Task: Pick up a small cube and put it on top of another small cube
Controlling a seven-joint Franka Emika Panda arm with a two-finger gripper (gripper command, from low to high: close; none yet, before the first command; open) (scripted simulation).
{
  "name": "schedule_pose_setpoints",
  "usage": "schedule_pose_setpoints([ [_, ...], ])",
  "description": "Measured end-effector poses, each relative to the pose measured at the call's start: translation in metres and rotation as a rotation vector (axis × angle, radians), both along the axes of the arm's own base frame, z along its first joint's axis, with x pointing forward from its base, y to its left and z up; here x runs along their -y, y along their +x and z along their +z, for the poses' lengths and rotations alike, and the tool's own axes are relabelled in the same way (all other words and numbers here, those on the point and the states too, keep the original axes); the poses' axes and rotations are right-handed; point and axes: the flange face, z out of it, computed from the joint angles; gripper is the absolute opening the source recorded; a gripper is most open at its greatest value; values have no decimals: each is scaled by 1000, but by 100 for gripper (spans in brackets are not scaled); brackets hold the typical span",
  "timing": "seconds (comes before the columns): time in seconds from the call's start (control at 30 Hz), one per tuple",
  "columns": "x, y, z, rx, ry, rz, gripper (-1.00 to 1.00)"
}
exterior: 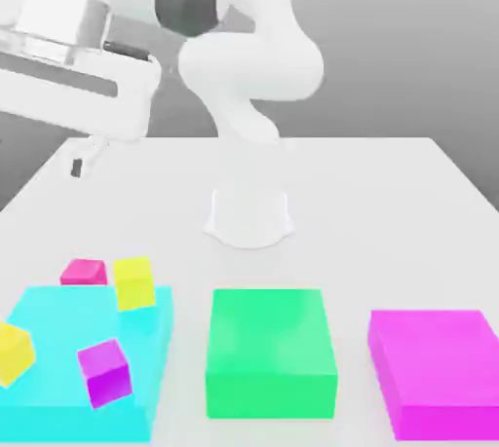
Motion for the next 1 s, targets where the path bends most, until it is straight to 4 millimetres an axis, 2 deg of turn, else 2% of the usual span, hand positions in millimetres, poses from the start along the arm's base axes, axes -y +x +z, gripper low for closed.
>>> schedule_pose_setpoints([
  [0.17, 35, -40, -63, -95, 47, -21, 0],
  [0.3, 54, -78, -110, -156, 101, -34, 0],
  [0.43, 62, -118, -151, -200, 166, -43, 0],
  [0.57, 63, -158, -187, -225, 236, -53, 0],
  [1.0, 63, -164, -254, -227, 247, -54, 0],
])
